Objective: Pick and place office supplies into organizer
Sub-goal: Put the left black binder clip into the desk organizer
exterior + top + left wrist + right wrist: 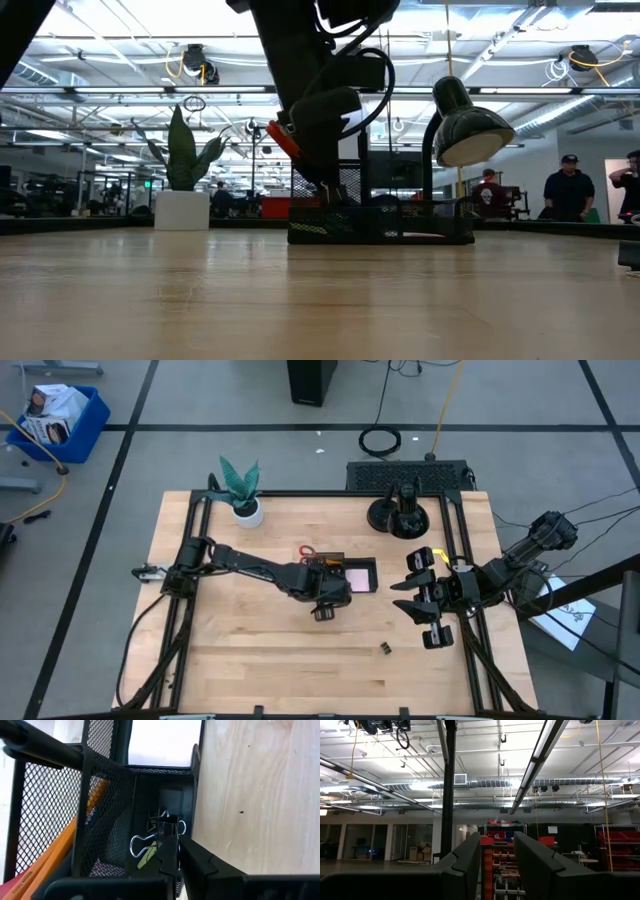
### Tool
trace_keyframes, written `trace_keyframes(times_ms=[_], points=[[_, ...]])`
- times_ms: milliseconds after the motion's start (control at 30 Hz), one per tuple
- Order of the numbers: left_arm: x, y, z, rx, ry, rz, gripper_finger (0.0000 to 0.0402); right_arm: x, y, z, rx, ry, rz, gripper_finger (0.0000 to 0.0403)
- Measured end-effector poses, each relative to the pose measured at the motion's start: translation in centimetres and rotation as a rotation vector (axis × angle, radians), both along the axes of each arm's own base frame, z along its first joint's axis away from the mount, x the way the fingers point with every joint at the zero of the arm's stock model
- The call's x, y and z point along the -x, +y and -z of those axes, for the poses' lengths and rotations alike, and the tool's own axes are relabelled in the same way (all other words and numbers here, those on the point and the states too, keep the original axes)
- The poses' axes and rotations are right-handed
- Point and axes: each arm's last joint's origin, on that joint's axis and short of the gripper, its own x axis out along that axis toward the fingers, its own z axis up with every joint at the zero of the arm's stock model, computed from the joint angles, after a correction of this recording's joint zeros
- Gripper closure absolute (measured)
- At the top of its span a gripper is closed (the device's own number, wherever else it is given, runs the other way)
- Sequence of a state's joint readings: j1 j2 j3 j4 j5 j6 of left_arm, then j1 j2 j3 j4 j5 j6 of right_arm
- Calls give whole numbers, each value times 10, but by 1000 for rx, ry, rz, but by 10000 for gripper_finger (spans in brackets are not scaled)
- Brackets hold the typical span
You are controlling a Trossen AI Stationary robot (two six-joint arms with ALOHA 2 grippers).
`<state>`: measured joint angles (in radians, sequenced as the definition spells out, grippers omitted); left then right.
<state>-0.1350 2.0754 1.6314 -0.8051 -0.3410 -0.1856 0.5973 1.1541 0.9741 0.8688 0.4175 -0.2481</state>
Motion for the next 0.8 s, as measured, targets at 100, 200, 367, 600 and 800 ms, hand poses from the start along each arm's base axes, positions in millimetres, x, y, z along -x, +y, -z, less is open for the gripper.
trace_keyframes(times_ms=[100, 200, 367, 600, 800], points=[[0, 1, 0, 0, 0, -2, 381, 0, 0, 0, 0, 0, 0, 293], [0, 1, 0, -1, 1, 0, 381, 0, 0, 0, 0, 0, 0, 293], [0, 1, 0, 17, 5, 11, 380, 0, 0, 0, 0, 0, -1, 293], [-1, 6, 0, 29, 3, -8, 380, 0, 0, 0, 1, -1, -3, 293], [-2, 13, 1, 58, 4, -22, 380, 0, 0, 0, 1, -1, -3, 293]])
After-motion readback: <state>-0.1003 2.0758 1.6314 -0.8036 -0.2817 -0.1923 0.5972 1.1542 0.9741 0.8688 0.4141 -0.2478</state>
